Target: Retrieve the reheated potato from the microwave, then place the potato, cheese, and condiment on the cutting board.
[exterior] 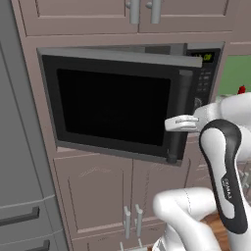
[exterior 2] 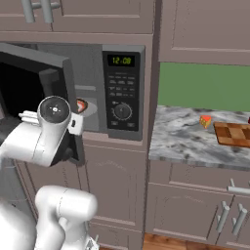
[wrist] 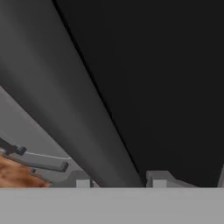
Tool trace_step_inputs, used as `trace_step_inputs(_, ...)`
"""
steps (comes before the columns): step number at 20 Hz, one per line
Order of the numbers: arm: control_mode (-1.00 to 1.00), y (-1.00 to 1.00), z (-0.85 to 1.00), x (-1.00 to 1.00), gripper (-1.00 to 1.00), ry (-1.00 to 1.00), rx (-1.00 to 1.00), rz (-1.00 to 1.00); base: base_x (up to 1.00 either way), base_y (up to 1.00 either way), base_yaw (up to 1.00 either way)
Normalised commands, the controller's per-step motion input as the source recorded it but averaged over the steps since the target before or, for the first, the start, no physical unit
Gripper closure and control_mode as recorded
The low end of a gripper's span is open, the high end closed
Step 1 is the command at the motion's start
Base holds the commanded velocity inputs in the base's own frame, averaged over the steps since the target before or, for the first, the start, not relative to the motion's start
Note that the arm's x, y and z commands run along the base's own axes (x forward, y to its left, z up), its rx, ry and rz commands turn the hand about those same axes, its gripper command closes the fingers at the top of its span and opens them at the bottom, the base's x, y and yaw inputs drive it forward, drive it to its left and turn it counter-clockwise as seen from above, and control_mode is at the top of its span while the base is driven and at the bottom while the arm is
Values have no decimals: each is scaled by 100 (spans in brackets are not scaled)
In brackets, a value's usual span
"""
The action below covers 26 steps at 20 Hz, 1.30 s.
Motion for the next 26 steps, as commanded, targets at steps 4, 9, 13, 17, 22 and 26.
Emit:
trace_step_inputs(4, -100, 51, 0, -59, 100, 2, 0, -6, 0, 0, 0)
trace_step_inputs(9, -100, 41, 0, -54, 100, 1, 2, -5, 0, 0, 0)
trace_step_inputs(13, -100, 16, 0, -20, -100, 6, 3, -5, 0, 0, 0)
trace_step_inputs(17, -100, -28, 3, -36, -100, -1, 3, -5, 0, 0, 0)
trace_step_inputs(22, -100, -28, 14, -70, -100, -7, 14, -10, 0, 0, 0)
trace_step_inputs(26, -100, -49, 20, -23, -100, 1, 24, -4, 0, 0, 0)
